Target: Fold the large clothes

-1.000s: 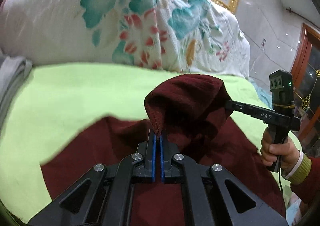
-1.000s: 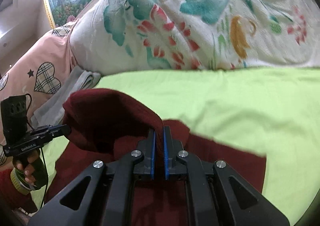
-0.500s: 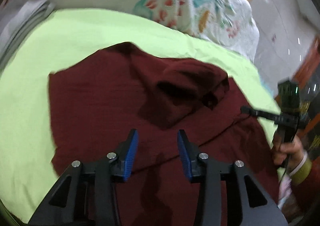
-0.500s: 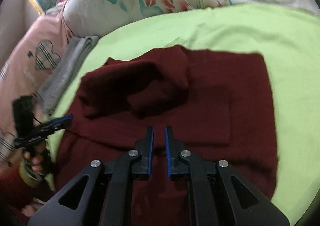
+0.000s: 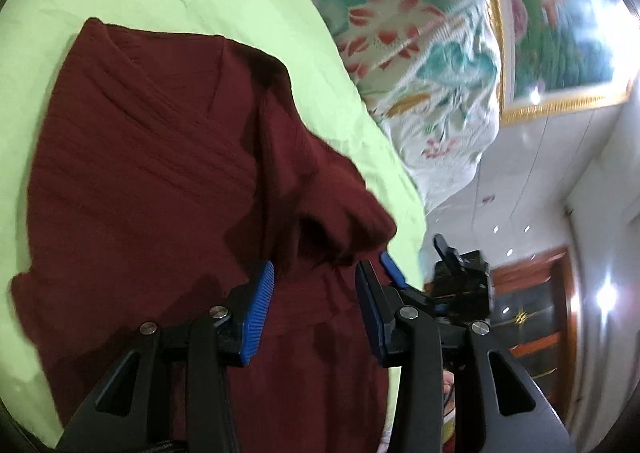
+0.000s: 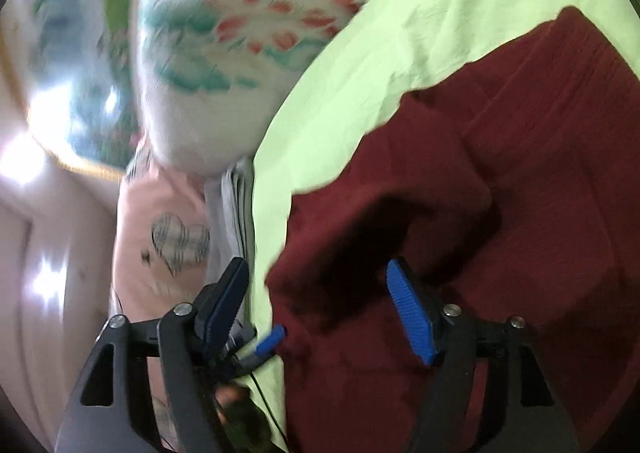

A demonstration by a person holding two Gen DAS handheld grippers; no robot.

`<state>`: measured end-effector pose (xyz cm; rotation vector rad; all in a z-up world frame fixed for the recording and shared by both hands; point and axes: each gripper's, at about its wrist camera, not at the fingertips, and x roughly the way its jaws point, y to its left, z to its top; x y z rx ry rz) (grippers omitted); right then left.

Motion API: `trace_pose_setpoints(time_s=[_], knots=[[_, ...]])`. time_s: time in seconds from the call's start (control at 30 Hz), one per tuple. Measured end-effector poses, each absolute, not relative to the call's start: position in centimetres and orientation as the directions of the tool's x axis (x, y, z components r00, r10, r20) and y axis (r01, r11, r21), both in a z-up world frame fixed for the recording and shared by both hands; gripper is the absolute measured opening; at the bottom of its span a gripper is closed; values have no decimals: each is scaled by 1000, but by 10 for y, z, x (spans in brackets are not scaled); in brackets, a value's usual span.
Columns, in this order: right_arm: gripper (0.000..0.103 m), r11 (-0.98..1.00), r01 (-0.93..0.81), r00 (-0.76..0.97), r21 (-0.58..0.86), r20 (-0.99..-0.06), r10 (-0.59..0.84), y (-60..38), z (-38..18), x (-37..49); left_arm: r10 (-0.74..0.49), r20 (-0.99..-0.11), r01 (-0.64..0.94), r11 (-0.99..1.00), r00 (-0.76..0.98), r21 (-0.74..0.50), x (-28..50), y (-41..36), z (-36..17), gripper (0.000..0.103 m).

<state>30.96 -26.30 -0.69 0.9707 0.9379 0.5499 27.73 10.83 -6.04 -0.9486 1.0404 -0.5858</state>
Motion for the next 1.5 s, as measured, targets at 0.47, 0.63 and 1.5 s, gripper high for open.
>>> trace_pose_setpoints(time_s=[0.47, 0.63, 1.5], knots=[[5, 528, -189, 430, 828, -414, 803, -256, 2, 281, -795, -441, -54, 463, 417, -885, 269, 109, -70, 42], [9, 695, -125, 376, 708, -614, 693, -267, -25, 257, -799, -457, -53, 476, 391, -878, 273, 97, -76, 42], [49, 691, -83, 489, 718, -575, 656, -271, -36, 280, -669, -602, 16, 674, 436, -738, 285, 83, -70, 2]])
